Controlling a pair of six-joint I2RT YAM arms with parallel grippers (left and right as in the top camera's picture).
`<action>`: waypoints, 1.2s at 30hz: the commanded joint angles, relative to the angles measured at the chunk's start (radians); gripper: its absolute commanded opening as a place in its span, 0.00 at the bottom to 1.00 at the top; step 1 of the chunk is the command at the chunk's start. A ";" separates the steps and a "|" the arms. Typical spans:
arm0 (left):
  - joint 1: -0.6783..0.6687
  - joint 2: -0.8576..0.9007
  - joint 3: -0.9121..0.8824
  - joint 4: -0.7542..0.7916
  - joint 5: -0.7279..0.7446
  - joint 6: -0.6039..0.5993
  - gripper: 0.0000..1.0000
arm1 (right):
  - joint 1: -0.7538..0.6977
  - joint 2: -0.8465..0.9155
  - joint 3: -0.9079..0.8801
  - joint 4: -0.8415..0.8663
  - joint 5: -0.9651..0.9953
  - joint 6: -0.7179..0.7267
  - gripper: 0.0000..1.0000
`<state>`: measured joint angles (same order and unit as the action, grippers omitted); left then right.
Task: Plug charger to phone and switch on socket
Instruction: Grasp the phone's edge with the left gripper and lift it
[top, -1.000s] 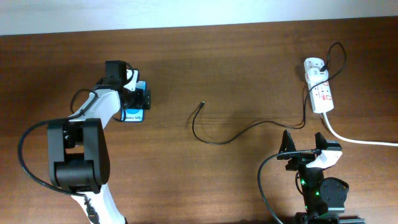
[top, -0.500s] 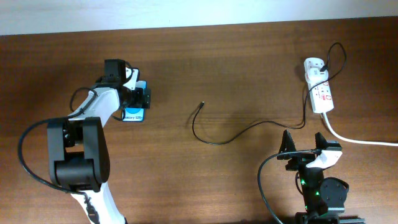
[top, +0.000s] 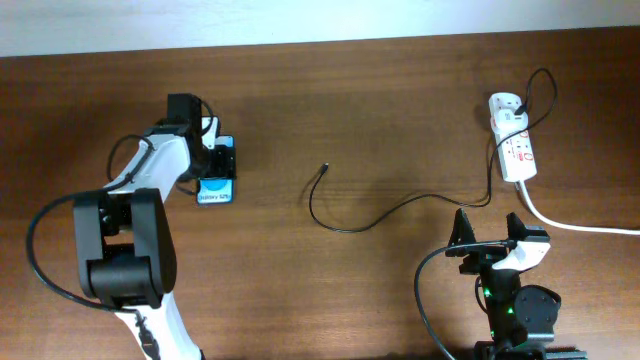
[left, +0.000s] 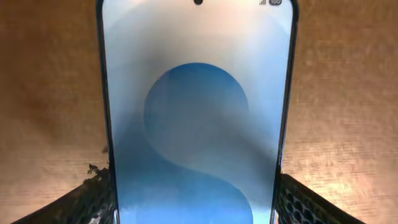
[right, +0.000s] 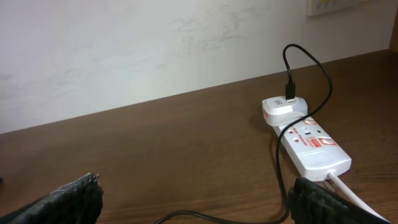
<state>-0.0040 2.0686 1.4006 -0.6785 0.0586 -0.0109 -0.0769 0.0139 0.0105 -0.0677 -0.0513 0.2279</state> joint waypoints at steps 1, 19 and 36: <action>0.004 0.063 0.053 -0.116 0.134 -0.053 0.53 | -0.002 -0.008 -0.005 -0.005 -0.013 -0.011 0.99; 0.004 0.063 0.265 -0.520 0.803 -0.053 0.47 | -0.002 -0.008 -0.005 -0.005 -0.013 -0.011 0.99; 0.004 0.063 0.265 -0.547 1.081 -0.113 0.47 | -0.002 -0.008 -0.005 0.021 -0.428 0.584 0.99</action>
<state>-0.0032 2.1265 1.6405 -1.2201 1.0664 -0.0883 -0.0769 0.0139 0.0105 -0.0498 -0.2405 0.4694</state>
